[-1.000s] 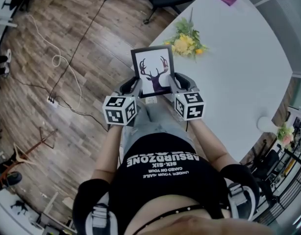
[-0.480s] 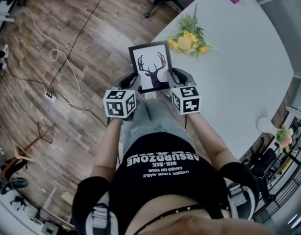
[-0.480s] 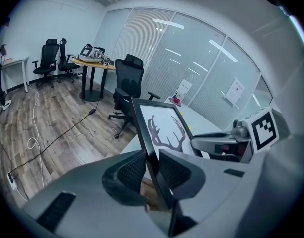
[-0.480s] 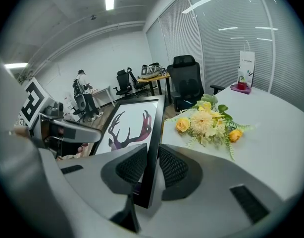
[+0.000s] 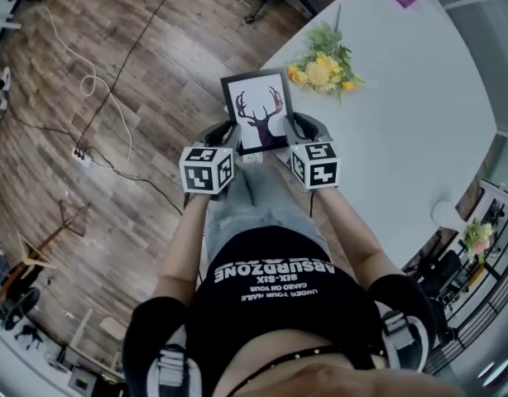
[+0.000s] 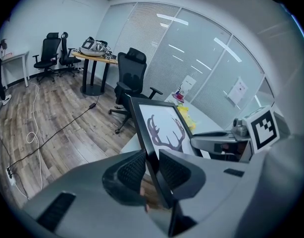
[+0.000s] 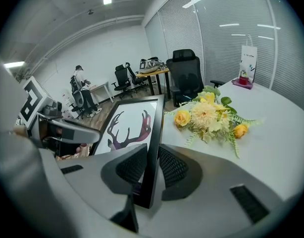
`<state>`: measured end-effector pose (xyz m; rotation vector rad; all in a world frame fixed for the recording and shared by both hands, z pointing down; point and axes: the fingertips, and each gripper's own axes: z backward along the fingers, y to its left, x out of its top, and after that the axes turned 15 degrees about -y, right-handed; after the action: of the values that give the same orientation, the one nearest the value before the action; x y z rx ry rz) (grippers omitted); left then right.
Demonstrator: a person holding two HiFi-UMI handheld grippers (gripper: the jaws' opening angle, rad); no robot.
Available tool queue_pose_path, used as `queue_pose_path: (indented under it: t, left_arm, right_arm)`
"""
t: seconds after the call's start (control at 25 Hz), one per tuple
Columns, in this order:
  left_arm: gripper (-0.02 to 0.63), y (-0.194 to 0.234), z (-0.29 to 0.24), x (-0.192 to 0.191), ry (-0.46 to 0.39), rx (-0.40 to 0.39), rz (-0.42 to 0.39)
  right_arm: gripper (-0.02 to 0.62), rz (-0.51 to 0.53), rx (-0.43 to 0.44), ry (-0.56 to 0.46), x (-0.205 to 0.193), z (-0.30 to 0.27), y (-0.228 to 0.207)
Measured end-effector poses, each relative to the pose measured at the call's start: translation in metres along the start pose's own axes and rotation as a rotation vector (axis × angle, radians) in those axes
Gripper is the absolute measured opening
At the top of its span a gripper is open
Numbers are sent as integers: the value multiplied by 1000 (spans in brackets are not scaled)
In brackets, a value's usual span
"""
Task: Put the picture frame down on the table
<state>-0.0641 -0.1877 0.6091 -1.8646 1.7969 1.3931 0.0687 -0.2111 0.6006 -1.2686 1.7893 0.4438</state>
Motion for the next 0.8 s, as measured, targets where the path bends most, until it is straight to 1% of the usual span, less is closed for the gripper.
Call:
queue_pose_path:
  t: [0.36,0.8]
  left_arm:
    - [95,13,-19,-5,32,-3,11]
    - [95,19,-30,-18,76,4,27]
  right_arm:
    - [89,-21,-11,29,-7,-18,-7]
    - [89,-37,-9,67,-23,-28,-13]
